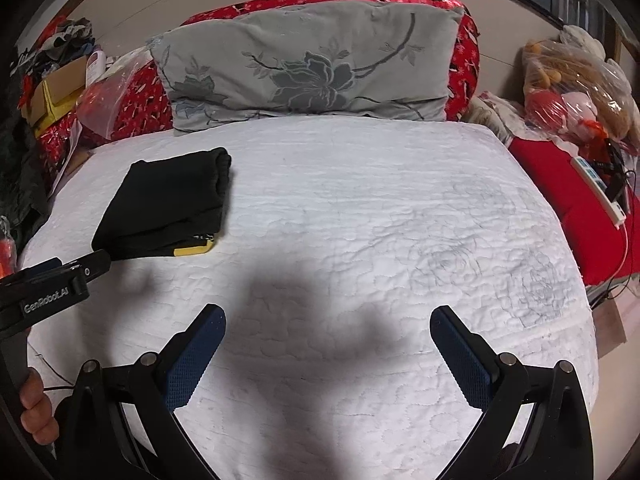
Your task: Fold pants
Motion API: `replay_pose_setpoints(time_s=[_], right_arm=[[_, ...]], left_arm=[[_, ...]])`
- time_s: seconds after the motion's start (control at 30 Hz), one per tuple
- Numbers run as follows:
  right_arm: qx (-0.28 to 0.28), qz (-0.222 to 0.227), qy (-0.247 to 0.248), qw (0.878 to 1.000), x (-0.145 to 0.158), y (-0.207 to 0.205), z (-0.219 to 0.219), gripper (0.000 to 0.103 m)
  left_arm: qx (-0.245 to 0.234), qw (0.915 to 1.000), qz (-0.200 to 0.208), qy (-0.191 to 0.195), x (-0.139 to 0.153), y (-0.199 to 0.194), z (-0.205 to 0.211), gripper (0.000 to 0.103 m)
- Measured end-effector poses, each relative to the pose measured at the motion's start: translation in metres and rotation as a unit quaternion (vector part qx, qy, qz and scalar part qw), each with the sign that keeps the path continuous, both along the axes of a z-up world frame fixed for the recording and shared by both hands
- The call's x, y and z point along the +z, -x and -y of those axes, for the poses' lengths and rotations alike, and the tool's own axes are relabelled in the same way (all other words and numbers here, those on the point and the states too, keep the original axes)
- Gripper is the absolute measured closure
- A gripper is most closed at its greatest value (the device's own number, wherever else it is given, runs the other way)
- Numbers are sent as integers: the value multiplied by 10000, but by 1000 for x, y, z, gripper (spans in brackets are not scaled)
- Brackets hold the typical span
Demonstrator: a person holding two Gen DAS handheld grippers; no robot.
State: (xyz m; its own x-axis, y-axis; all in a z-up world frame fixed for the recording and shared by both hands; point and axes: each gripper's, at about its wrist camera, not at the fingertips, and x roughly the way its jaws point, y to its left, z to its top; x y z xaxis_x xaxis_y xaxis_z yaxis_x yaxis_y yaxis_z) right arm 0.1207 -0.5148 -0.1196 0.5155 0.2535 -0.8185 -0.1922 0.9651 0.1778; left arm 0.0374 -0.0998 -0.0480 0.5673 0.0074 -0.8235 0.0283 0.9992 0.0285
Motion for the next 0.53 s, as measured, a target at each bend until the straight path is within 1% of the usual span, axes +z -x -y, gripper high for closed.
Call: replay_pose_setpoints(time_s=[0.2,0.3,0.4,0.53], right_arm=[[-86,-109,-79,9999,-4,-2,7,0],[-112,-127,-92,9998,-5,-2,8,0],[-135,-166,-107,9997,-7,-3,9,0],[-167,-197,-108,9996,-9,-5,10,0]], left_arm=[[-215,9996,-92,132,2,4,6,17],[-240,9994,-24,253,6,5,6,17],[-276,9993,39,250,10,8,10,16],[-346,9991,-27,263,12,9,15,16]])
